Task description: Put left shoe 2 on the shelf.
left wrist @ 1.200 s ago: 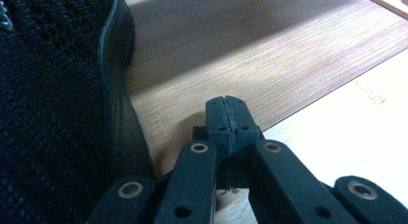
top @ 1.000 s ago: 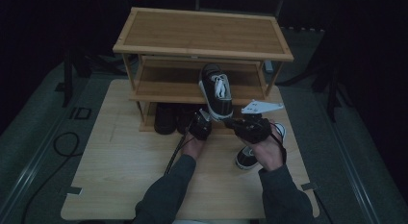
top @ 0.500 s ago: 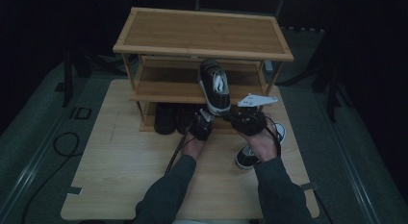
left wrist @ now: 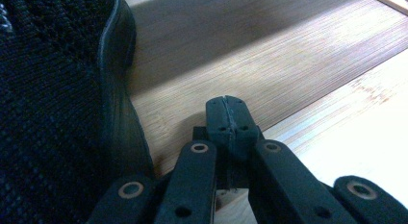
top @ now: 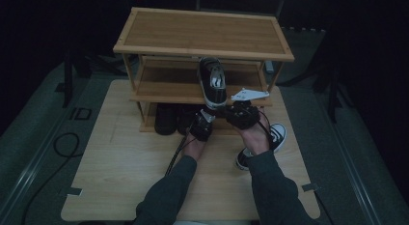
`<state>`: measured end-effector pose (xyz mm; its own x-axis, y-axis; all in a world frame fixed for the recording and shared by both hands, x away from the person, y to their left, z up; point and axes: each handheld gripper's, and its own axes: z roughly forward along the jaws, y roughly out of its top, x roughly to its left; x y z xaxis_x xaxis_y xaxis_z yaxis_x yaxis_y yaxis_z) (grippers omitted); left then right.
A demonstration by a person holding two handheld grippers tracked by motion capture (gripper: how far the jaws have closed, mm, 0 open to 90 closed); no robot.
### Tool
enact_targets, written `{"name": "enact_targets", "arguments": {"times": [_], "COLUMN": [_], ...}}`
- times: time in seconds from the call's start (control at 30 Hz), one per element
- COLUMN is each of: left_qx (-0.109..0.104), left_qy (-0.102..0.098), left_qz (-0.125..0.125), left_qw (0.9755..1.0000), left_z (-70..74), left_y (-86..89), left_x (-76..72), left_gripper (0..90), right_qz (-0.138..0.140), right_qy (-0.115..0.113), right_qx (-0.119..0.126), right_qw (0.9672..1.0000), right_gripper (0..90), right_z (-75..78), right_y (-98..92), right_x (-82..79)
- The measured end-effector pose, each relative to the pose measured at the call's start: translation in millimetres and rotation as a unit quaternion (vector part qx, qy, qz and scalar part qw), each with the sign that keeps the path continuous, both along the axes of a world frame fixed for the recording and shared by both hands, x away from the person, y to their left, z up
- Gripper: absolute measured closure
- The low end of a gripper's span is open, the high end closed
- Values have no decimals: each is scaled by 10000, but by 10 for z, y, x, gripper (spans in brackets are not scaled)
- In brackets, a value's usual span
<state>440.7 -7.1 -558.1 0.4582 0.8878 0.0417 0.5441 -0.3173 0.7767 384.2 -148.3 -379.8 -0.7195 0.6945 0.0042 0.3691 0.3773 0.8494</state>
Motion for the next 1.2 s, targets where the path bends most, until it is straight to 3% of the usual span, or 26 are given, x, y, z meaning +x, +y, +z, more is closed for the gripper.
{"name": "enact_targets", "arguments": {"times": [0.13,0.5,0.73,0.93,1.2], "left_qx": [2,-5,0,-2,2], "left_qy": [0,7,5,7,2], "left_qz": [-7,-18,-25,-26,-24], "left_qw": [10000,10000,10000,10000,10000], "left_z": [0,0,0,0,0], "left_y": [1,4,4,5,3], "left_x": [0,2,3,2,3], "left_gripper": [900,900,900,900,900], "right_qz": [-50,9,60,56,-75], "right_qy": [-61,-21,-60,-58,-2], "right_qx": [-93,-48,-223,-213,-75], "right_qw": [9999,10000,9997,9997,9999], "right_gripper": [900,900,900,885,854], "right_z": [-7,-20,-1,-8,-35], "right_y": [85,209,292,276,77], "right_x": [61,158,178,172,57]}}
